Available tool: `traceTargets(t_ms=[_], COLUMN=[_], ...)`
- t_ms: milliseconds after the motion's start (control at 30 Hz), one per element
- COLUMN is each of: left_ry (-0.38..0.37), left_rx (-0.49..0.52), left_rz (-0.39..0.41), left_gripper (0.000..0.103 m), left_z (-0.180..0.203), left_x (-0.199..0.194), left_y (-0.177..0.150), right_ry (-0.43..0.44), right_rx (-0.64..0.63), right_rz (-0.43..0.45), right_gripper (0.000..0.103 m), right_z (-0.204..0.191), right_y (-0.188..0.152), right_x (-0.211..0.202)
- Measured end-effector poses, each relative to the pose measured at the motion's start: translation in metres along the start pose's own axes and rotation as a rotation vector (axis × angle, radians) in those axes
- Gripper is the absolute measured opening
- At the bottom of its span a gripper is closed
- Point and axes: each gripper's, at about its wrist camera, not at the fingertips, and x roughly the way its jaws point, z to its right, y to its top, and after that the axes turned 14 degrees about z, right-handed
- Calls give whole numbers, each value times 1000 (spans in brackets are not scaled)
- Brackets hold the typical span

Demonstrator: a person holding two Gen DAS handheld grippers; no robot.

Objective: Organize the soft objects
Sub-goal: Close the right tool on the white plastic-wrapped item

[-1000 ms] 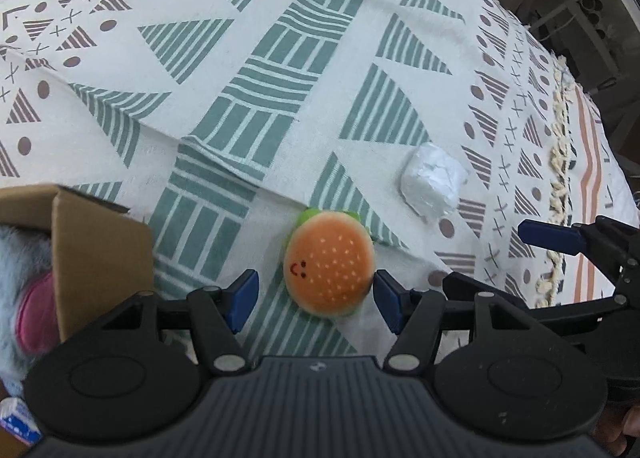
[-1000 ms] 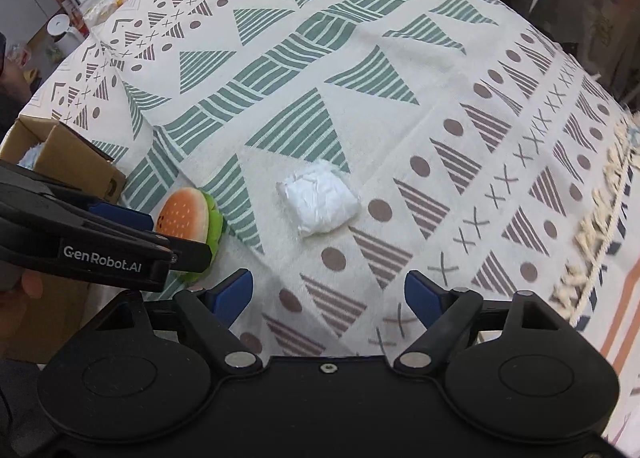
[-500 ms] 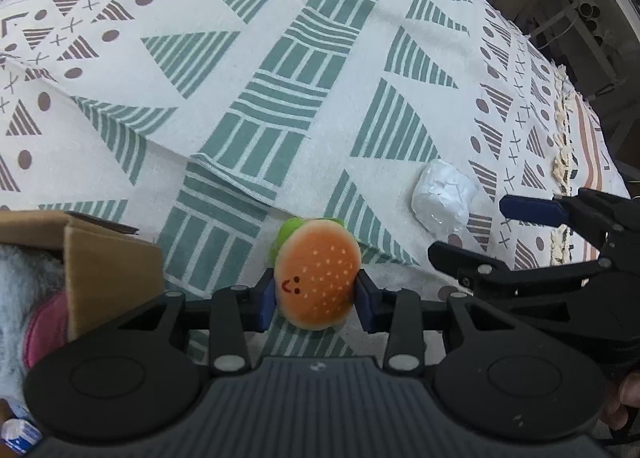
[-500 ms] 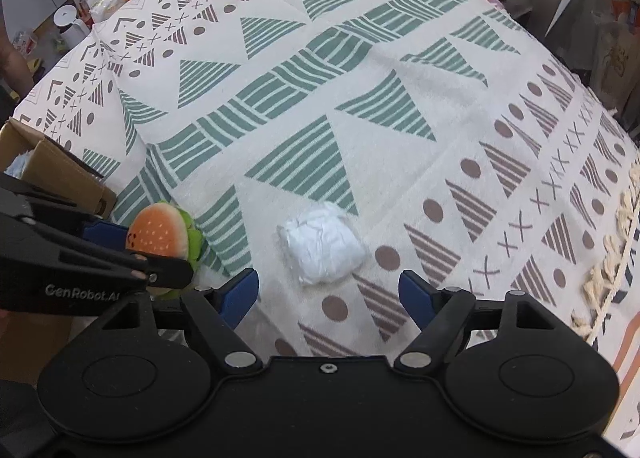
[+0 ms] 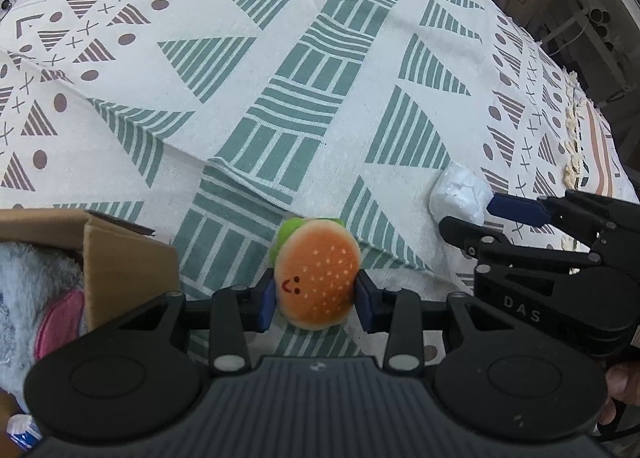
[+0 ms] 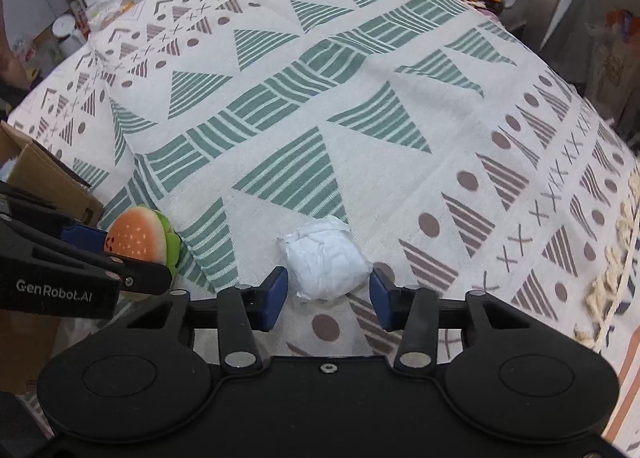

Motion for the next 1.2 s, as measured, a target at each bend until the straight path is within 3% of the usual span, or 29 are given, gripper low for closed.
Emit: traceTargets(t_ms=[600, 1200], left_ry=[-19, -59], left_rx=[39, 51], left_rz=[2, 60], left_gripper=[39, 39], left_z=[24, 41], left_x=[-22, -90], left_y=[-14, -43], right_ry=[-83, -142], right_rx=[156, 206], right_rz=[-19, -13], right_gripper=[43, 43], right_z=[15, -3], right_y=[-44, -56], right_x=[-62, -118])
